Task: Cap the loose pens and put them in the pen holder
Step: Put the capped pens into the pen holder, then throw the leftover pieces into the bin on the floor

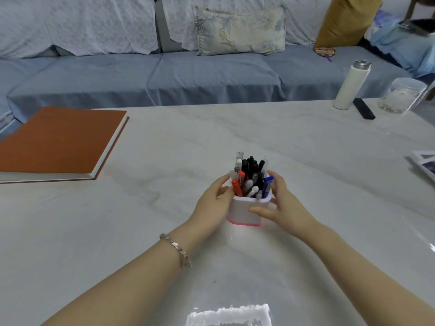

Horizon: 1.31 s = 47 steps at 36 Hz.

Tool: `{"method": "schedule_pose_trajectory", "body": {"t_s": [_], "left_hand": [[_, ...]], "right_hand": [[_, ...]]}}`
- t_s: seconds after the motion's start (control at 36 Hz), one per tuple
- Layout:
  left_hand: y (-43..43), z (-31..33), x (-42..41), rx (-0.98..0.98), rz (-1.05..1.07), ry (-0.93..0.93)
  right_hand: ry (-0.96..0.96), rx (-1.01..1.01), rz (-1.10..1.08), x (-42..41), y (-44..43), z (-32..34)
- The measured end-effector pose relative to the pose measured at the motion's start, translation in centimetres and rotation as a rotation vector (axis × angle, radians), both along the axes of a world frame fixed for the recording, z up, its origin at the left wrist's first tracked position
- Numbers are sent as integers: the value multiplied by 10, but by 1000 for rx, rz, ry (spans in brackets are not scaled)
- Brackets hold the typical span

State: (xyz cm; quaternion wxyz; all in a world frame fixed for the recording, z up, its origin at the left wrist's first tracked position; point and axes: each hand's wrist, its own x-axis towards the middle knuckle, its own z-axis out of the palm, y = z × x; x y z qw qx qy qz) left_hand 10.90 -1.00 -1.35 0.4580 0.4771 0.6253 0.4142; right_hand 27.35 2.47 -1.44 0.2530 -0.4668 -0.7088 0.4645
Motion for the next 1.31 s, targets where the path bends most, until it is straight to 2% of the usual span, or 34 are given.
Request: {"method": "schedule_pose_trajectory", "body": {"t_s": [0.17,0.33,0.61,0.67,0.75,0.81,0.86,0.92,1.0,1.11,1.31], "left_hand": [[10,-13,2,17,53,28],[11,-22,5,136,27,100],[9,-19,4,-44,19,39],[8,-8,5,-122,7,107],[10,18,4,-256,-34,172],[13,39,3,-335,-48,197],[13,64,2,-443,-53,306],[9,88,0,-529,15,357],[-7,120,4,-584,147,313],[-33,156,18,-590,216,251],[-99,190,41,-628,225,148]], "right_hand": [[6,39,6,-1,7,4],[-1,19,-90,-1,15,-4],[-27,-184,-162,-10,16,21],[-99,-243,-152,-12,18,33],[-330,-291,-56,-14,22,53],[-506,-397,-7,-12,25,67],[-602,-543,31,-6,25,83],[-668,-602,74,-1,25,104],[-646,-608,139,7,21,131],[-634,-560,169,19,6,160],[-586,-602,205,31,-49,184]]}}
